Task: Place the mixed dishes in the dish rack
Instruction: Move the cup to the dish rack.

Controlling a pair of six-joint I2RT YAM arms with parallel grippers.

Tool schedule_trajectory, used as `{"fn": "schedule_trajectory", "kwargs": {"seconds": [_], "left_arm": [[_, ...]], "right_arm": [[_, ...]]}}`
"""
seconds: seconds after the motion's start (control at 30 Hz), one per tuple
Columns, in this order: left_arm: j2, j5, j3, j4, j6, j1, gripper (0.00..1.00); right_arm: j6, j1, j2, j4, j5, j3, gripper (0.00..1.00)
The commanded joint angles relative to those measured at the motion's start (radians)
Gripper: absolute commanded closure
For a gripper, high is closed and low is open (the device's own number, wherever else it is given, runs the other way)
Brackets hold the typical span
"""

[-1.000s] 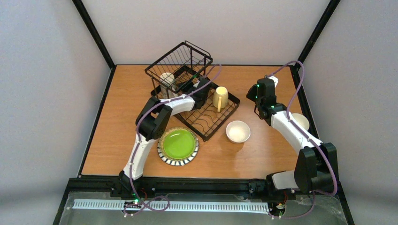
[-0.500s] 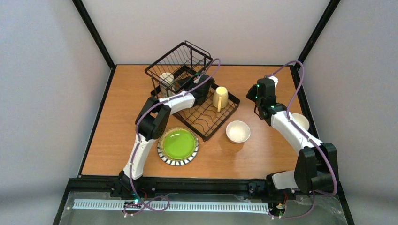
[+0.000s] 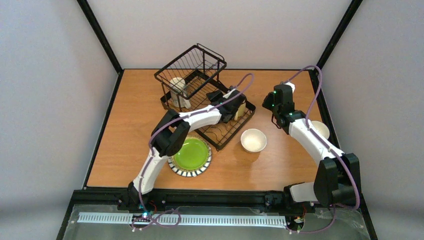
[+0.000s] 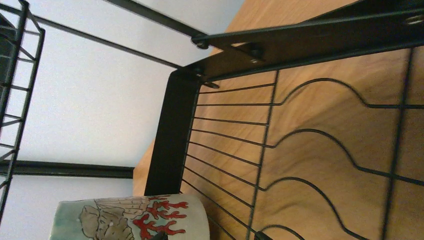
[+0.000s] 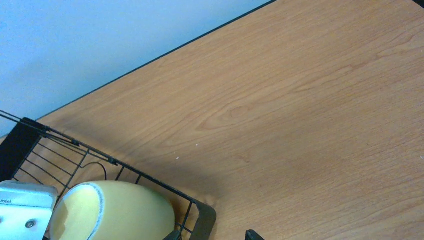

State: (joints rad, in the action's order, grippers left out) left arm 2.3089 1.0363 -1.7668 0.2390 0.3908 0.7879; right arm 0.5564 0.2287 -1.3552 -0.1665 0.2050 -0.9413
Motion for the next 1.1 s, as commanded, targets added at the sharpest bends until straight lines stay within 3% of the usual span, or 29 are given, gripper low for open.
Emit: {"fn": "schedule_trajectory", "kwargs": {"seconds": [0.0,0.37,1.07], "left_arm": [[-0.072,0.009,-0.041,0.126,-0.087,0.027,0.02],[-0.145,0.060,0.034,0.223,-0.209,0.058,0.02],[-0.295,0.040,0.102,0.416,-0.457,0.197,0.02]], "right_arm": [[-0.032,0.004,0.022,-0.052,-0.006,-0.019,0.27],[-0.040,0.022,0.023,-0.059,-0.022,-0.010,0.28],[-0.039,0.081,-0.213,-0.049,-0.056,-0.161,0.28]]}}
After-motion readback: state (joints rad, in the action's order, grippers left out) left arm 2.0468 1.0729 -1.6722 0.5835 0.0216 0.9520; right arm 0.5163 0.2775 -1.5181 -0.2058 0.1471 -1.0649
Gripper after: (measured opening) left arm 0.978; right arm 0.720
